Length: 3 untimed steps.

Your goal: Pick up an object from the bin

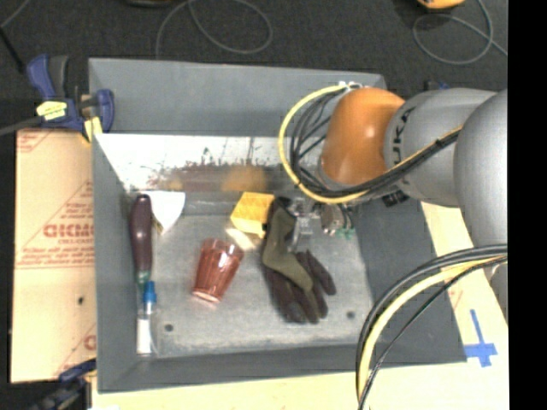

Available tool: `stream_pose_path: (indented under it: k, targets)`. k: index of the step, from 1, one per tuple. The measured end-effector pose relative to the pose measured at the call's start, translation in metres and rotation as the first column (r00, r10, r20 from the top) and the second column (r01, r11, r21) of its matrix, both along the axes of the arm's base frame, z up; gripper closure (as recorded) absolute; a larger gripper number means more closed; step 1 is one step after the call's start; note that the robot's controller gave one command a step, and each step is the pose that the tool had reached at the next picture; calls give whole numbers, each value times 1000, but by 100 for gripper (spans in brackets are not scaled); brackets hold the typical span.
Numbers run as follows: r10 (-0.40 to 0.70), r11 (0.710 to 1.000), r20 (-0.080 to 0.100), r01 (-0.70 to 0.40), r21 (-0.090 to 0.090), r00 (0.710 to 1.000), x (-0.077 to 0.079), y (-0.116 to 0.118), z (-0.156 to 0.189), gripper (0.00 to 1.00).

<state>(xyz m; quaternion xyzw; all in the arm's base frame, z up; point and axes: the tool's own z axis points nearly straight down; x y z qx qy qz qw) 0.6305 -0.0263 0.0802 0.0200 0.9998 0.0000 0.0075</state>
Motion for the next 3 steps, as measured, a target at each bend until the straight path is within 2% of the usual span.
stream_pose_path:
  k: [1, 3]
  targets:
    - [0, 1000, -6, 0, 0, 1000, -2, 0, 16, 100]
    - [-1, 1000, -1, 1, 0, 1000, 0, 0, 62, 100]
